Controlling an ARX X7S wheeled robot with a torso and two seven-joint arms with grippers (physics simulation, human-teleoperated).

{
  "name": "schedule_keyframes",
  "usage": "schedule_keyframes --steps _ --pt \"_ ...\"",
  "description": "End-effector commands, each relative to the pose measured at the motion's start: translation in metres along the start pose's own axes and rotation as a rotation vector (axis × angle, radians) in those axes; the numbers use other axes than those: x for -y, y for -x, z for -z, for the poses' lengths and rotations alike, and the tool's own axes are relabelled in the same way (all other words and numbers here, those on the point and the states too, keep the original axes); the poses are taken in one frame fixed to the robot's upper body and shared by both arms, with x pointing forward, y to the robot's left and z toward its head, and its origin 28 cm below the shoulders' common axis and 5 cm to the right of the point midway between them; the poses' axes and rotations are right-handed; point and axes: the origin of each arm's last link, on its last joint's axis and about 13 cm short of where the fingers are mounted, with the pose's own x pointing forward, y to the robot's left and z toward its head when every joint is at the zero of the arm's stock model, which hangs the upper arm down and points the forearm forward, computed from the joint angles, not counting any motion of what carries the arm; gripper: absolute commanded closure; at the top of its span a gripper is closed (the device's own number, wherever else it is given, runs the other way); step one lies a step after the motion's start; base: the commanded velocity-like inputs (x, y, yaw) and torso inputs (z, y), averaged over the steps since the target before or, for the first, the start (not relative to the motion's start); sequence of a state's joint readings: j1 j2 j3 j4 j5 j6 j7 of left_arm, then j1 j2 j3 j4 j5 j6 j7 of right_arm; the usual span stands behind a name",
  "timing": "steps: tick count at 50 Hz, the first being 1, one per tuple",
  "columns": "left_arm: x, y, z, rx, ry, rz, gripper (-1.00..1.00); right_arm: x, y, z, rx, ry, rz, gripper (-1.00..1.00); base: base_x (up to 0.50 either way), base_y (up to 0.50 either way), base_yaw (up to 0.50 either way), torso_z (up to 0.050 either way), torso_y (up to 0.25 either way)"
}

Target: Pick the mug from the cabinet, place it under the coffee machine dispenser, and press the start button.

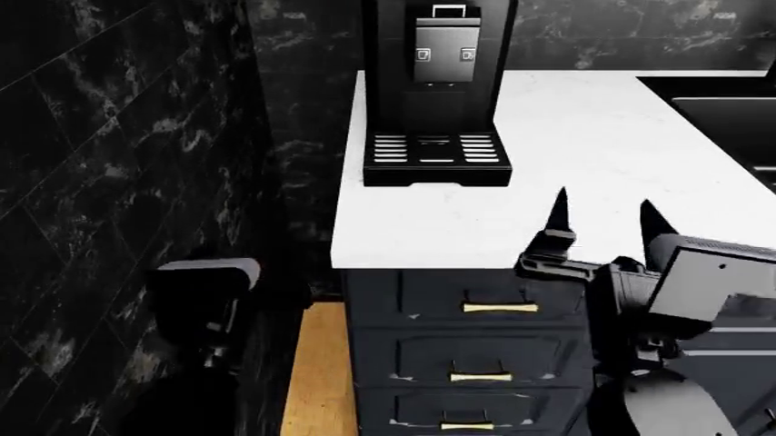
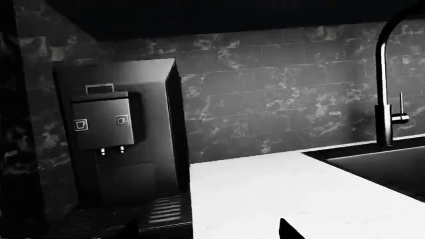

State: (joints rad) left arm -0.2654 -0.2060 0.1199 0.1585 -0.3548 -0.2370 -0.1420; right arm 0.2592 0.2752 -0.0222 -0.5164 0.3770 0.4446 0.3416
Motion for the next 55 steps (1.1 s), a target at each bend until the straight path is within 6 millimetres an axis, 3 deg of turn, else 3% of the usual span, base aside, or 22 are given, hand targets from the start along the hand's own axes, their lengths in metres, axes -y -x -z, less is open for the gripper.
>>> schedule_keyframes --steps 1,3,5,9,13,22,35,55 --pt "-0.007 -0.111 -0.167 0.100 0.117 -0.026 -1.00 0.000 -0.044 -0.198 0.293 0.216 0.014 -1.00 0.00 0.00 0.00 0.000 0.000" --pt "-0.010 -0.142 -0.178 0.028 0.162 -0.046 -1.00 -0.001 -0.070 -0.259 0.450 0.273 0.066 -1.00 0.00 0.00 0.00 0.000 0.000" --pt "-0.012 -0.165 -0.181 -0.041 0.197 -0.066 -1.00 -0.002 -0.076 -0.327 0.608 0.242 0.115 -1.00 0.00 0.00 0.00 0.000 0.000" --pt "-0.015 -0.191 -0.172 -0.165 0.197 -0.050 -1.00 -0.007 -0.117 -0.358 0.455 0.166 0.055 -1.00 0.00 0.00 0.00 0.000 0.000" --pt "-0.020 -0.192 -0.162 -0.218 0.202 -0.090 -1.00 -0.012 -0.144 -0.371 0.311 0.086 -0.017 -1.00 0.00 0.00 0.00 0.000 0.000" --pt "-0.014 -0.189 -0.149 -0.303 0.291 -0.070 -1.00 -0.011 -0.175 -0.362 0.085 -0.049 -0.065 -1.00 0.00 0.00 0.00 0.000 0.000" --pt "0.012 -0.190 -0.142 -0.342 0.349 0.020 -1.00 -0.016 -0.176 -0.345 0.020 -0.052 -0.098 -1.00 0.00 0.00 0.00 0.000 0.000" --pt "0.012 -0.189 -0.136 -0.359 0.337 0.018 -1.00 -0.017 -0.173 -0.346 -0.016 -0.015 -0.114 -1.00 0.00 0.00 0.00 0.000 0.000"
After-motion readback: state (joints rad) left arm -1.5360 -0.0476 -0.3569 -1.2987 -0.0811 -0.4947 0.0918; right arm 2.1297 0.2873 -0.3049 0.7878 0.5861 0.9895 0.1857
